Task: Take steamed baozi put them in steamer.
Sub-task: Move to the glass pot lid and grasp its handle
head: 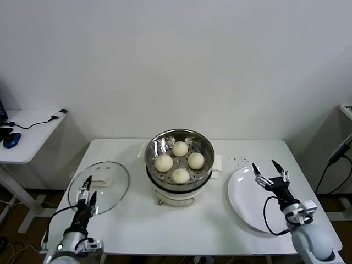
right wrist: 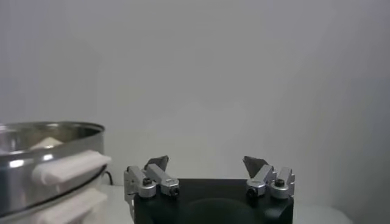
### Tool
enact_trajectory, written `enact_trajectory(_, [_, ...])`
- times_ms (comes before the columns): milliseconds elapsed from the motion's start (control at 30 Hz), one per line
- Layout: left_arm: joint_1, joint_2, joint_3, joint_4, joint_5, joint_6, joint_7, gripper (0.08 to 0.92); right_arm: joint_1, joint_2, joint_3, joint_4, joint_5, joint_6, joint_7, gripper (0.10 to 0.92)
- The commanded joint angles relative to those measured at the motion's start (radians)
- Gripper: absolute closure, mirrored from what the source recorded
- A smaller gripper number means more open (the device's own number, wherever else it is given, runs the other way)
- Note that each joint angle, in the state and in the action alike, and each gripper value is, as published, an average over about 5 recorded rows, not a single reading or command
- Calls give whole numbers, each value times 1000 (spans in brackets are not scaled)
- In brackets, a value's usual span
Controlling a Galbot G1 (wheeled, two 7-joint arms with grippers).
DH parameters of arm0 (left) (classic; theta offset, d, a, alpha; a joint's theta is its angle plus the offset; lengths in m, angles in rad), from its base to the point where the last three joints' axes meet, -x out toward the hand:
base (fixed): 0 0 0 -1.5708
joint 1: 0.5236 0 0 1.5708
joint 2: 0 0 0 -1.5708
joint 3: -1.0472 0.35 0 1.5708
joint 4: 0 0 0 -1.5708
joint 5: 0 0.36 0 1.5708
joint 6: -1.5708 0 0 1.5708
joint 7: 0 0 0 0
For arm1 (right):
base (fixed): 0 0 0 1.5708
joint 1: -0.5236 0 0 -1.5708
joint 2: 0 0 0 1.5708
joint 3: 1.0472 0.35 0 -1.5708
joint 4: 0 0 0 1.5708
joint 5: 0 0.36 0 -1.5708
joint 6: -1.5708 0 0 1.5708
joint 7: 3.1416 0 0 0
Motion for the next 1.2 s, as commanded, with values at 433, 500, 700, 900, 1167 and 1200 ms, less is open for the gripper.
enact_trajectory(433, [-359,15,32,544,101,1,-189,177,-82,97,110,-17,-113,12,5,203])
enact_trajectory(500, [-383,17,31,576,104,0,-205,177,-85,103,114,-18,-117,14,4,203])
enact_trajectory(700, [-427,25,29,622,87,-1,-235,177,-89,118,127,-33,-133,24,-3,203])
enact_trajectory(900, [-456,30,37,640,52,-8,-245,177,-86,133,132,-49,-149,32,-12,203])
enact_trajectory(1167, [-494,37,46,675,35,-23,-251,177,-83,151,137,-67,-165,42,-26,203])
enact_trajectory(1200, [-496,38,46,677,35,-25,-249,177,-83,152,138,-69,-166,43,-27,203])
